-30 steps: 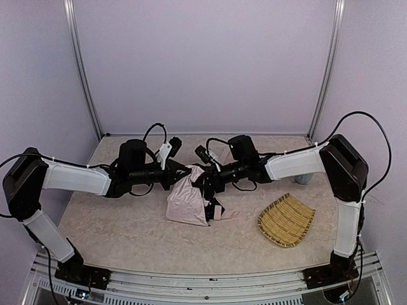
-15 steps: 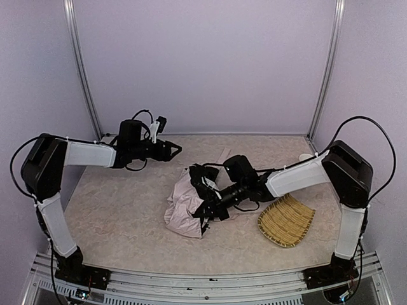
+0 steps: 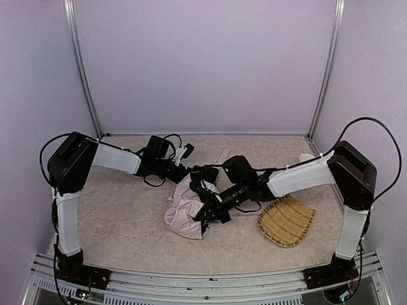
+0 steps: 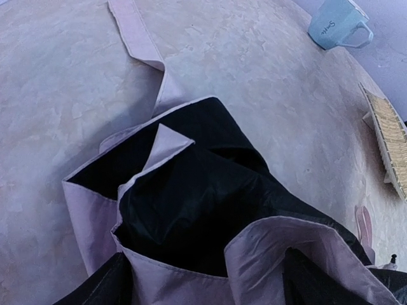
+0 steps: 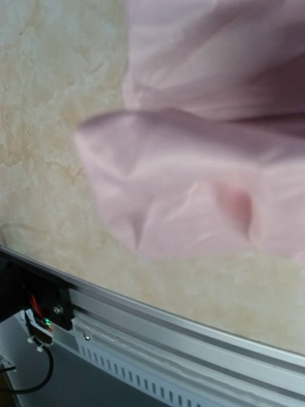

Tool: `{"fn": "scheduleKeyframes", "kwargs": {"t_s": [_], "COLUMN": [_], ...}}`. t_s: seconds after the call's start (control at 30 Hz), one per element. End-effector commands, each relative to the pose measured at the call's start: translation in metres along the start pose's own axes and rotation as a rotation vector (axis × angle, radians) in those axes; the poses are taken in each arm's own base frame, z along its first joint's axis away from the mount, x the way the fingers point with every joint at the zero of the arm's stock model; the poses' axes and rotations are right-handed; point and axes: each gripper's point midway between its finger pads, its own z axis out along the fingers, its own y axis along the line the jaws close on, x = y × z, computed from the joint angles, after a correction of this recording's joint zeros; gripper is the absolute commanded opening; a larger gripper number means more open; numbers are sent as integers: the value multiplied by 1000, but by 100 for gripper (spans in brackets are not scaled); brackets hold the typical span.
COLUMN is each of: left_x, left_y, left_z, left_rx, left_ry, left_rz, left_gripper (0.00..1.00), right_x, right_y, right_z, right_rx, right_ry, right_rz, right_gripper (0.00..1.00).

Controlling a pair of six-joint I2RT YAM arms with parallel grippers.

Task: Put away the umbrella

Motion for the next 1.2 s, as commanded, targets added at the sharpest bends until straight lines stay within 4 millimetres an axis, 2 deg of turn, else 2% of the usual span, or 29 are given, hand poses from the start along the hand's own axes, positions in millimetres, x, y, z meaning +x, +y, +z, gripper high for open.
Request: {"fn": "scheduleKeyframes", "kwargs": {"t_s": [0.0, 0.13, 0.23, 0.33, 0.43, 0.57, 0.67, 0.73, 0.83, 0.97, 1.1, 1.17], "left_x": [-8, 29, 52, 71, 78, 82, 81, 80, 74, 57, 35, 20], "left_y": [-16, -5, -17, -25, -23, -17, -6, 4, 21, 29, 42, 51], "left_z": [24, 38, 34, 27, 23, 22, 19, 15, 7, -3, -21, -37], "left_rx": [27, -9, 9, 4, 4, 1, -27, -53, -102, -155, -233, -272], "left_ry": [6, 126, 154, 171, 165, 158, 143, 120, 67, -4, -85, -146], "left_rz": [90, 42, 40, 48, 30, 3, -38, -72, -118, -103, -71, -70], "left_gripper": [77, 61, 51, 46, 44, 42, 40, 40, 47, 57, 74, 78], "right_x": [-35, -78, -104, -108, -88, -60, -22, 1, 35, 77, 107, 113], "right_y": [14, 18, -8, -50, -91, -135, -160, -165, -167, -162, -158, -153], "right_z": [-8, -23, -41, -58, -61, -54, -49, -44, -27, -5, 4, 5], "right_rx": [-10, 15, 109, 217, 281, 357, 404, 401, 357, 273, 260, 249], "right_ry": [-29, -127, -209, -285, -310, -292, -246, -224, -150, -67, 10, 37], "right_rz": [-88, -173, -140, -38, 77, 184, 283, 337, 400, 496, 546, 549], "right_gripper": [0, 0, 0, 0, 0, 0, 0, 0, 0, 0, 0, 0]}}
